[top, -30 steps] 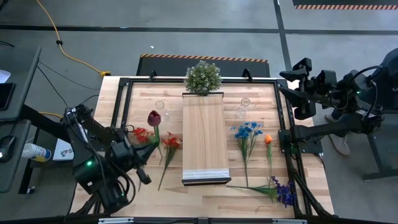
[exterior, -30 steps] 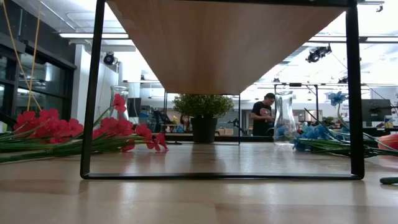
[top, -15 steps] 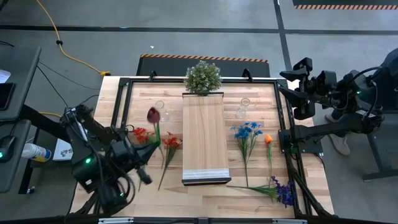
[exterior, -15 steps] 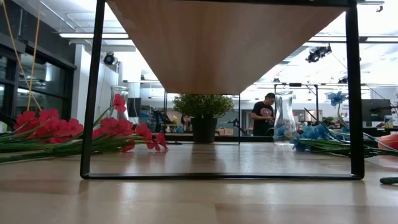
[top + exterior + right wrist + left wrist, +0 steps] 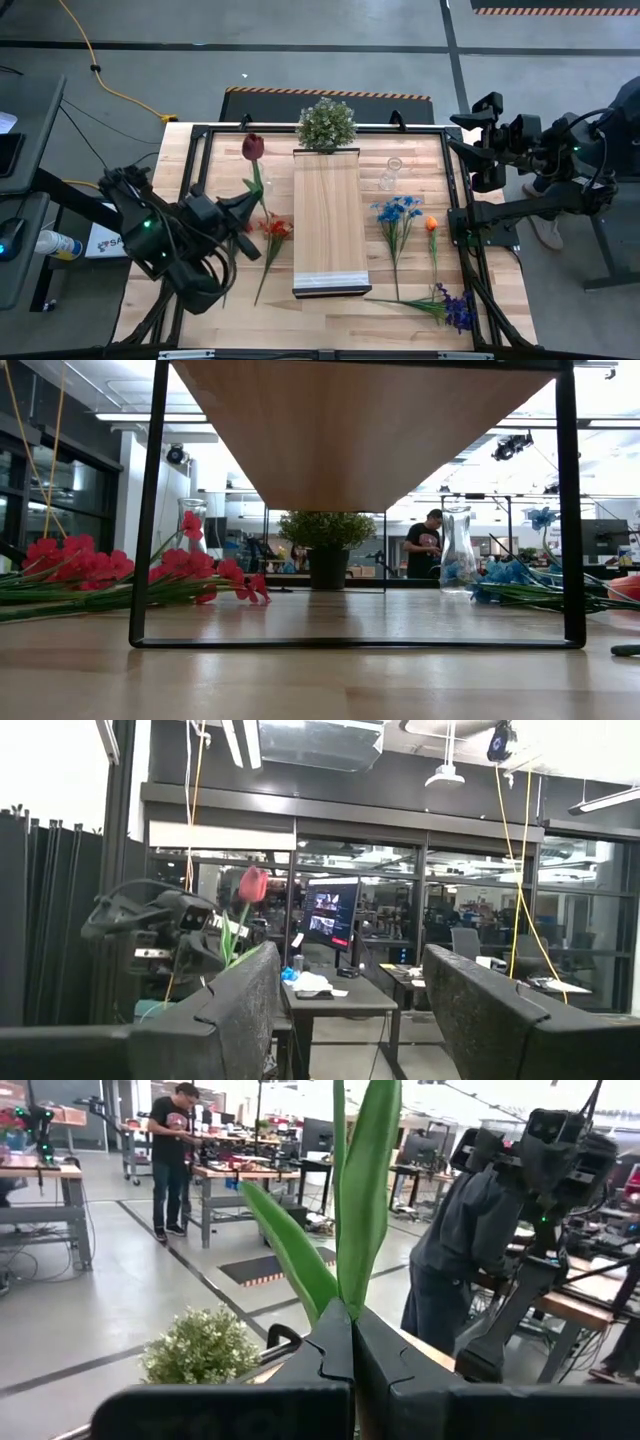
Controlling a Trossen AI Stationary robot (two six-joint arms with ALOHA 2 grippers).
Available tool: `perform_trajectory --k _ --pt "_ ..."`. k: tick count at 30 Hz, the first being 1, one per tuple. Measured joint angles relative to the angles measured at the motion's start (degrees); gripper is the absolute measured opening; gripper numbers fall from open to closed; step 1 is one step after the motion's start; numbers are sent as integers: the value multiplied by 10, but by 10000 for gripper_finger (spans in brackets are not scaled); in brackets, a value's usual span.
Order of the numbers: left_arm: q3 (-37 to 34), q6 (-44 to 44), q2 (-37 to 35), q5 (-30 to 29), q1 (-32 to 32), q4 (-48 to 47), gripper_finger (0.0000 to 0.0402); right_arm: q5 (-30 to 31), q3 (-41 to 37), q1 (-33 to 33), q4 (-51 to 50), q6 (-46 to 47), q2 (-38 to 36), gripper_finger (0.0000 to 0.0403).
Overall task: Pick and place flowers into a vace then onto a shelf
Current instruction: Put the red flower into the left transparent vase
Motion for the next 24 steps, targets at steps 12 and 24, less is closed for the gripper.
perform_trajectory --k 12,24 --pt "31 61 0 0 8 -16 25 0 0 0 0 -12 0 236" --pt "31 61 0 1 11 -38 25 0 0 0 0 -11 0 236"
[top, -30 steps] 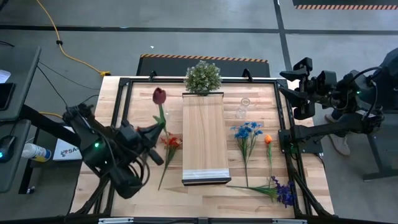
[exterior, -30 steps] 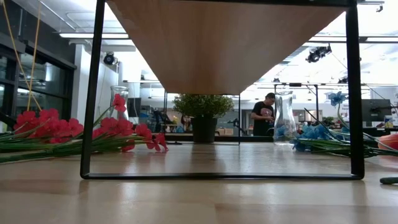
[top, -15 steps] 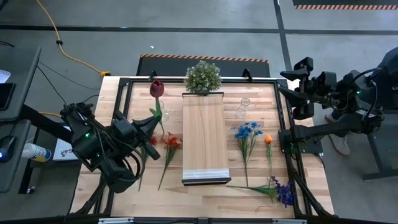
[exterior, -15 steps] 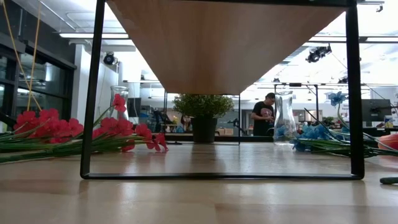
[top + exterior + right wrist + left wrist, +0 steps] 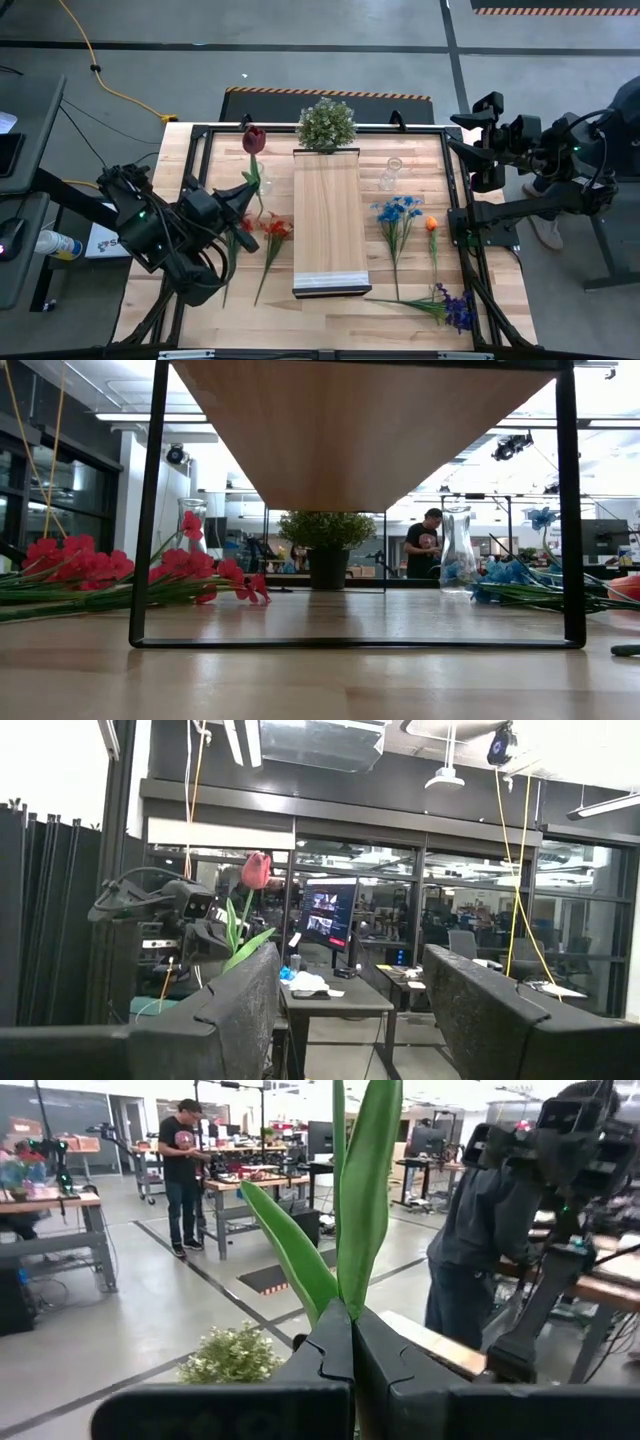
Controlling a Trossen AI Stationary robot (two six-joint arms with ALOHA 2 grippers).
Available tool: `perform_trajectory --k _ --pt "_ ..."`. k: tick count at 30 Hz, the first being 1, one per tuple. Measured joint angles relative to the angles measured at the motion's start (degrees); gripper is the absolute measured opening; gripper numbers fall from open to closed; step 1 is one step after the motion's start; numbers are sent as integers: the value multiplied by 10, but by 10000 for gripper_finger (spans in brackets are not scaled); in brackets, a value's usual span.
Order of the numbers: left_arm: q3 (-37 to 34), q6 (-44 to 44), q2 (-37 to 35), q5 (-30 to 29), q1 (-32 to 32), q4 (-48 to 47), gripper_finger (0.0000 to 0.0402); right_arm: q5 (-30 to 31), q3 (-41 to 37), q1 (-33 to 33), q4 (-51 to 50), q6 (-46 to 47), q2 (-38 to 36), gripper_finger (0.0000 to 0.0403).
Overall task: Pick and place flowers into a vace then onto a shelf
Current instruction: Put the red flower into the left transparent vase
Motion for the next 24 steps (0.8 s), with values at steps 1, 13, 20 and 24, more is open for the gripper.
perform_trajectory --k 1,13,20,24 --pt "0 0 0 0 5 -3 25 0 0 0 0 0 0 236" --pt "-3 33 0 0 119 -53 25 0 0 0 0 0 0 236" --pt "-3 73 0 0 166 -53 25 0 0 0 5 -2 0 236" --pt "-3 92 0 0 194 -53 25 0 0 0 9 -15 0 236"
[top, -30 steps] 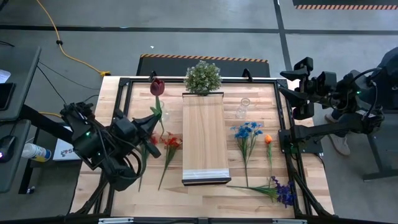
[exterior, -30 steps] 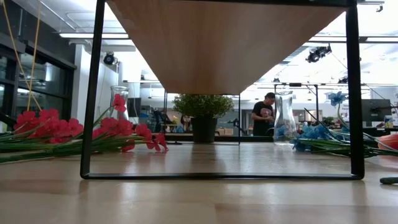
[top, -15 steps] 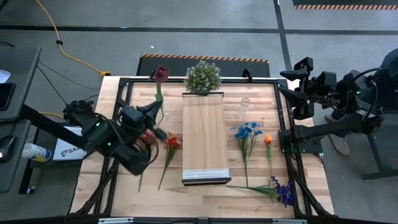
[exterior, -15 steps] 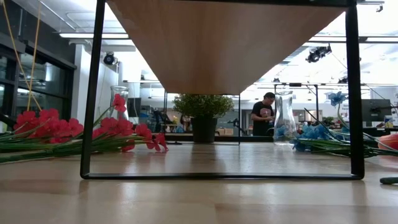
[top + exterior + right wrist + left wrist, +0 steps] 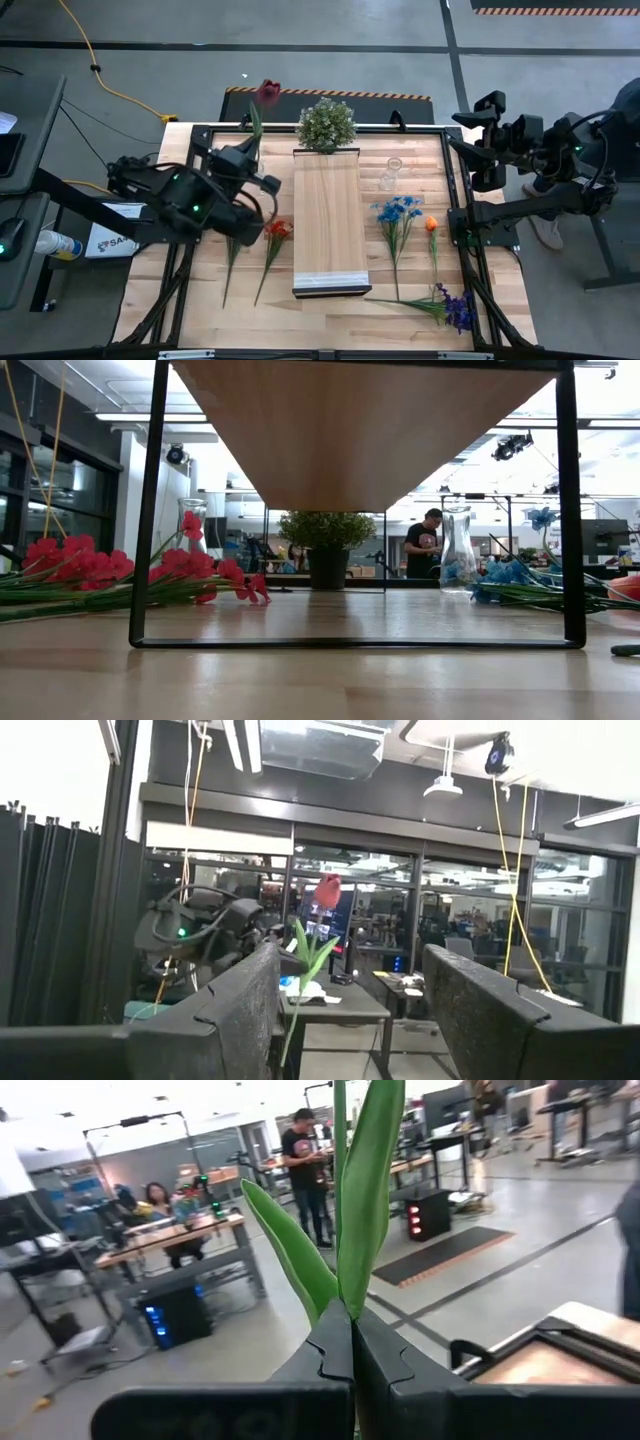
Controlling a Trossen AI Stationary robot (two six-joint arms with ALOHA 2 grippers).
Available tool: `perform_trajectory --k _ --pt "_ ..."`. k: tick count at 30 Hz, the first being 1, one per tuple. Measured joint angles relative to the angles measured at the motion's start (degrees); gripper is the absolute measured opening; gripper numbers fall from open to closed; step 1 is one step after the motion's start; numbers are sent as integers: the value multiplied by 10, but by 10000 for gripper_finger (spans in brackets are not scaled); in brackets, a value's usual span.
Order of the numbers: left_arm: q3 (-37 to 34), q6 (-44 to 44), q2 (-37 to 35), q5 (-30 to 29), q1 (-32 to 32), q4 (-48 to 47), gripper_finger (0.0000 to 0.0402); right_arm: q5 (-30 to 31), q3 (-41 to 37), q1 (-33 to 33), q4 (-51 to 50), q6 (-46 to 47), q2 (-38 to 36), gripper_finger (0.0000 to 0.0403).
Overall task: Pick and place flowers into a vace then onto a shelf
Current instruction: Put the red flower into the left transparent vase
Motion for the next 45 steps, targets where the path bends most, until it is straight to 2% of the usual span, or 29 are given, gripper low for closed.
perform_trajectory --k 10,20,25,36,45 --pt "0 13 0 0 66 0 25 0 0 0 0 -2 0 236" --pt "-10 5 0 -2 95 0 25 0 0 0 0 -2 0 236" --pt "-81 -72 -11 1 97 0 25 0 0 0 0 -4 0 236" --pt "-298 -324 -85 0 98 0 25 0 0 0 7 -17 0 236" --pt "-387 -411 -127 2 112 1 25 44 0 0 8 -17 0 236"
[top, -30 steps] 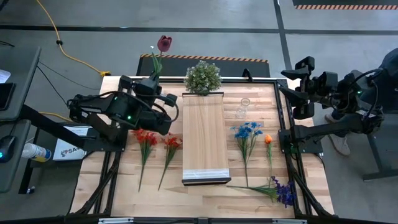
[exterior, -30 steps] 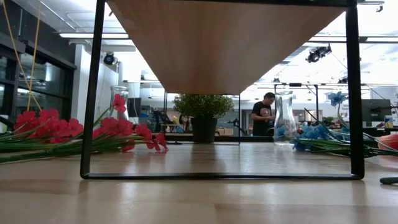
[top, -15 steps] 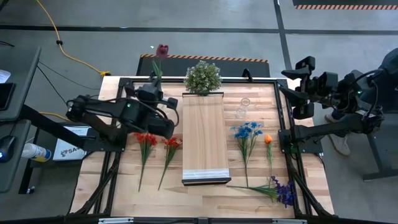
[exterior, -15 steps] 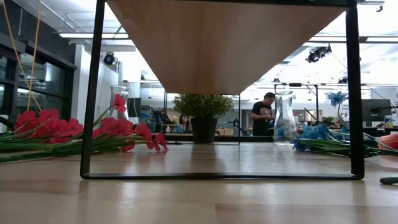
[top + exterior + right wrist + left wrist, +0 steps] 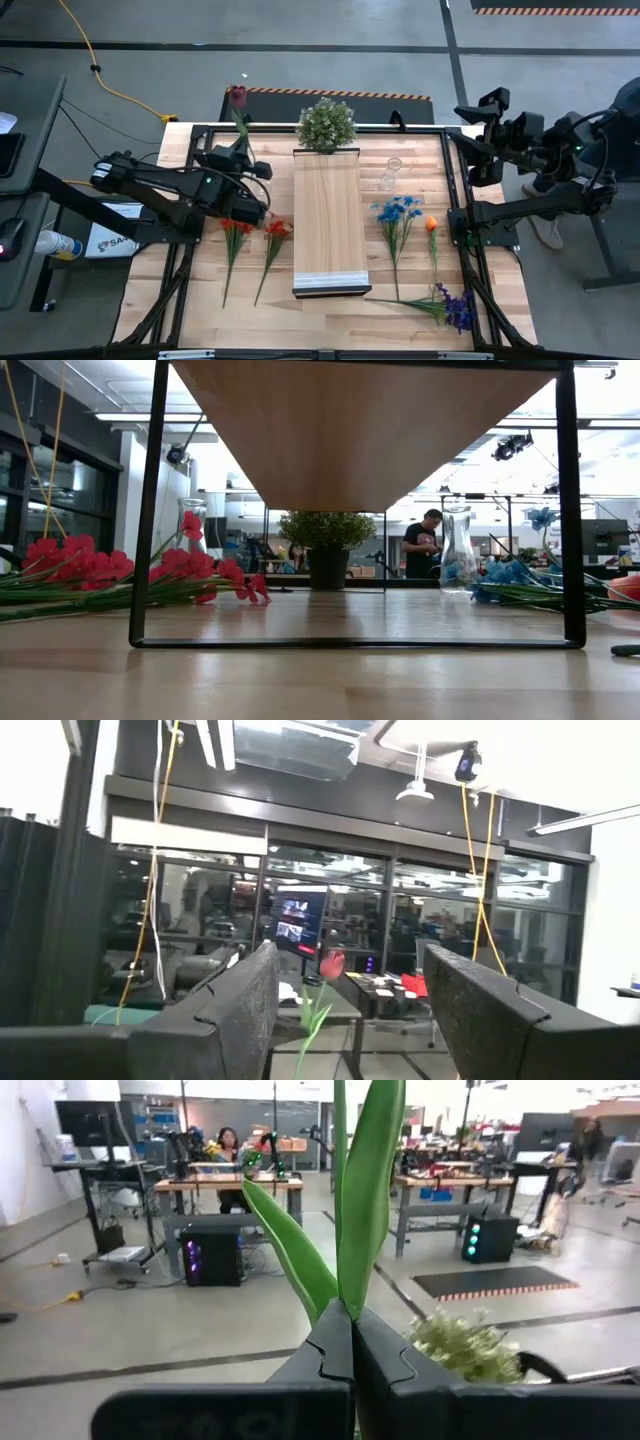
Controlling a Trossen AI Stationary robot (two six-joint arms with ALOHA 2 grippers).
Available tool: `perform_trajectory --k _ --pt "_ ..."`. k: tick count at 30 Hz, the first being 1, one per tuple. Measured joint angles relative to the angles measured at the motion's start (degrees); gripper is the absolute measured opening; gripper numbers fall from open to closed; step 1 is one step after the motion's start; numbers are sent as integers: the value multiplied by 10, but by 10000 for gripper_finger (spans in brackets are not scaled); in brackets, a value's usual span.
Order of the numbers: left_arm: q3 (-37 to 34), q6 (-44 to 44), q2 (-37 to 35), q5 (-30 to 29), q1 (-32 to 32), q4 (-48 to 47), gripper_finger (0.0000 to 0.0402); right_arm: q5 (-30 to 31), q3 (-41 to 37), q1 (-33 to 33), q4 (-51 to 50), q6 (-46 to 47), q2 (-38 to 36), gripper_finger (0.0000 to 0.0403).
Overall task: Pick and place flowers into a vace then onto a shelf
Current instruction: Put the red flower into the left transparent vase
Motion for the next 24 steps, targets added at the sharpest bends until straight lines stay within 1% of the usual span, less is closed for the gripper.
perform_trajectory --k 8,11,17,24 --pt "-53 -71 -31 -2 45 0 25 8 0 0 3 3 1 236" --pt "-59 -86 -37 -3 58 -1 25 8 0 0 7 3 1 236" --pt "-59 -91 -35 -2 83 4 25 8 0 0 17 4 7 236" --pt "-59 -84 -33 -2 110 35 25 8 0 0 19 4 15 236"
